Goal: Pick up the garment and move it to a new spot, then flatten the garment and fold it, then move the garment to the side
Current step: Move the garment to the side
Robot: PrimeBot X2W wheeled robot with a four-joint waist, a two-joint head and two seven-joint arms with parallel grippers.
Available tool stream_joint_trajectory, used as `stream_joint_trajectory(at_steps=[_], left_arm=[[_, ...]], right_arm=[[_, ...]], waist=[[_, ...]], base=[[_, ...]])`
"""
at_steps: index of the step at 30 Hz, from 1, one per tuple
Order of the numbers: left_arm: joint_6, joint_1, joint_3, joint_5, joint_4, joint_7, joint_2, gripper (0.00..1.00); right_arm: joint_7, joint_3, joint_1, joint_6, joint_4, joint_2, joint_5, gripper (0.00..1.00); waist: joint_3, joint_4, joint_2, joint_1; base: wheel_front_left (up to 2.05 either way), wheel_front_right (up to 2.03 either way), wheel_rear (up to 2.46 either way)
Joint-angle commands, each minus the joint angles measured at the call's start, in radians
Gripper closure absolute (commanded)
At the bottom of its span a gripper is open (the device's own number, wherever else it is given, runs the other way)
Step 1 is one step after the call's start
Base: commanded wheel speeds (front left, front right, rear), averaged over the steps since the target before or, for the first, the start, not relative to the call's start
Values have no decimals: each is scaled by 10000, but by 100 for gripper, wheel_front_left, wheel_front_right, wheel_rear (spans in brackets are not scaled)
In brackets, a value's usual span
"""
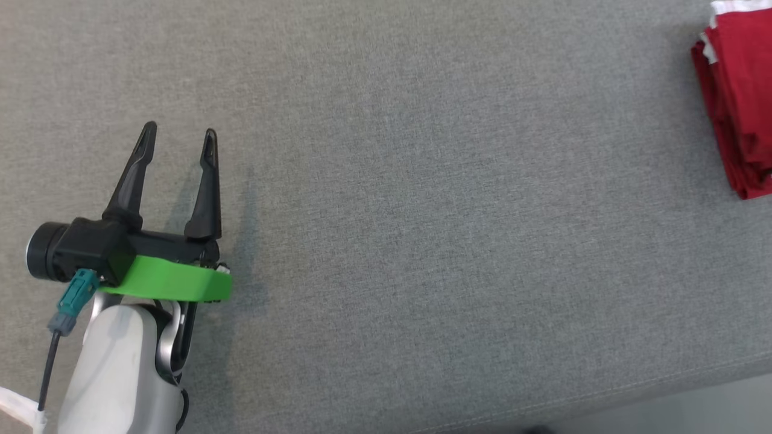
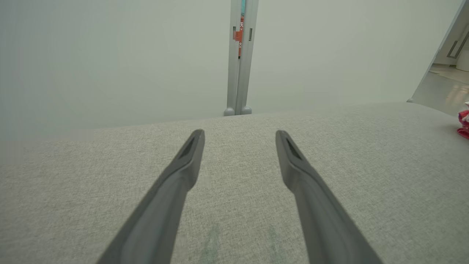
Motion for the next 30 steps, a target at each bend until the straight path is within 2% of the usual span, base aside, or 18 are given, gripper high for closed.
stream_joint_trajectory(at_steps=[1,6,7,8,9,14,18,25,30], left_arm=[[-24,-225,-39,47,-71,5,131,0],[-24,-379,-155,-42,-156,5,303,0],[-22,-406,-173,-43,-138,5,310,0],[-24,-423,-184,-50,-122,5,316,0],[-24,-427,-194,-50,-86,5,317,0],[-24,-248,-232,-71,102,5,180,0],[-19,81,-168,-100,254,5,3,0],[48,814,130,-233,605,5,-361,0],[64,1362,320,-280,823,5,-542,0]], right_arm=[[-167,-169,145,-20,40,-115,-289,100],[-693,-898,266,-22,242,-90,-1065,100],[-788,-1082,324,-22,302,-12,-1225,95],[-855,-1228,390,-22,370,72,-1359,72],[-984,-1477,428,-20,442,151,-1552,0],[-1395,-2342,717,-22,553,650,-2347,0],[-2046,-2861,1033,-20,178,1388,-2519,0],[-3911,-3362,2154,-20,-1273,3488,-1650,0],[-4732,-2818,3559,-20,-2500,4582,-1247,0]], waist=[[493,-27,-1,-1],[734,83,-1,-1],[755,106,-1,-1],[757,122,-1,-1],[736,145,-1,-1],[318,249,-1,-1],[-378,344,-1,-1],[-1904,499,-1,-1],[-2670,808,-1,-1]], base=[[0,0,0],[0,0,0],[0,0,0],[0,0,0],[0,0,0],[0,0,0],[0,0,0],[0,0,0],[0,0,0]])
